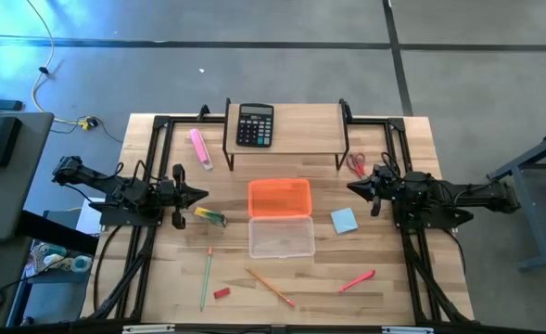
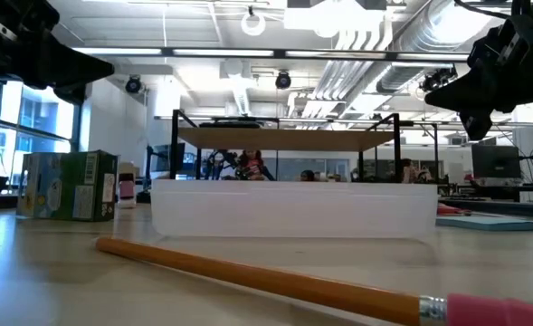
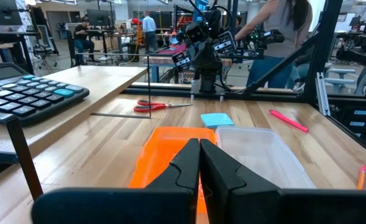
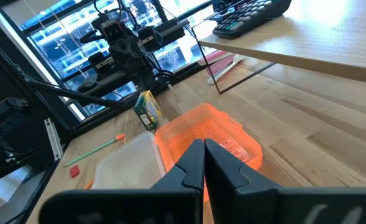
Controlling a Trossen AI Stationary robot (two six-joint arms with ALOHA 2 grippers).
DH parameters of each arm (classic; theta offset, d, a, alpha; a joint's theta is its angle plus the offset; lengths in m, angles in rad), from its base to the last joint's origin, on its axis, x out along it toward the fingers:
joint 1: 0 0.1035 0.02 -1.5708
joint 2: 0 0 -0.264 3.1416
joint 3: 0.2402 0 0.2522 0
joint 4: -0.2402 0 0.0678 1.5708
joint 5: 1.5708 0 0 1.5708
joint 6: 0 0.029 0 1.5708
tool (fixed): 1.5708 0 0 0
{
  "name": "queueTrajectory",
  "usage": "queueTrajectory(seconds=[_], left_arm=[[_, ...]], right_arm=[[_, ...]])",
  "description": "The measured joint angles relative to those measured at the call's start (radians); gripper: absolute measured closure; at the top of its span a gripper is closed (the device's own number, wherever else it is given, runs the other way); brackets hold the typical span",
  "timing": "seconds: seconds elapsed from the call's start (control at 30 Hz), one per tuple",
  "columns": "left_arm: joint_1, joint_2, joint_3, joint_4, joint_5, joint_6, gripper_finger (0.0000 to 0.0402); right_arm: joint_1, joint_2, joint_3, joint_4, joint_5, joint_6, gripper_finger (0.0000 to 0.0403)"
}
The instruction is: Pack school essentials
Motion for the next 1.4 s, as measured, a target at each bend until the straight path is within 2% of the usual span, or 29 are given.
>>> queueTrajectory(seconds=[0.27, 0.47, 0.93, 1.07, 1.27, 1.4], left_arm=[[0.0, 0.0, 0.0, 0.0, 0.001, -0.01, 0.0398], [0.0, 0.0, 0.0, 0.0, 0.002, -0.127, 0.0398], [0.0, 0.0, 0.0, 0.014, 0.004, -0.132, 0.0398], [0.0, 0.0, 0.0, 0.006, 0.007, -0.191, 0.0397], [0.0, 0.0, 0.0, 0.0, 0.001, -0.263, 0.0365], [0.0, 0.0, 0.0, 0.0, -0.058, -0.324, 0.0323]], right_arm=[[0.0, 0.0, 0.0, 0.0, 0.0, 0.0, 0.0403], [0.0, 0.0, 0.0, 0.0, 0.0, 0.0, 0.0403], [0.0, 0.0, 0.0, 0.0, 0.0, 0.0, 0.0403], [0.0, 0.0, 0.0, 0.0, 0.0, 0.0, 0.0403], [0.0, 0.0, 0.0, 0.0, 0.0, 0.0, 0.0403], [0.0, 0.0, 0.0, 0.0, 0.0, 0.0, 0.0403]])
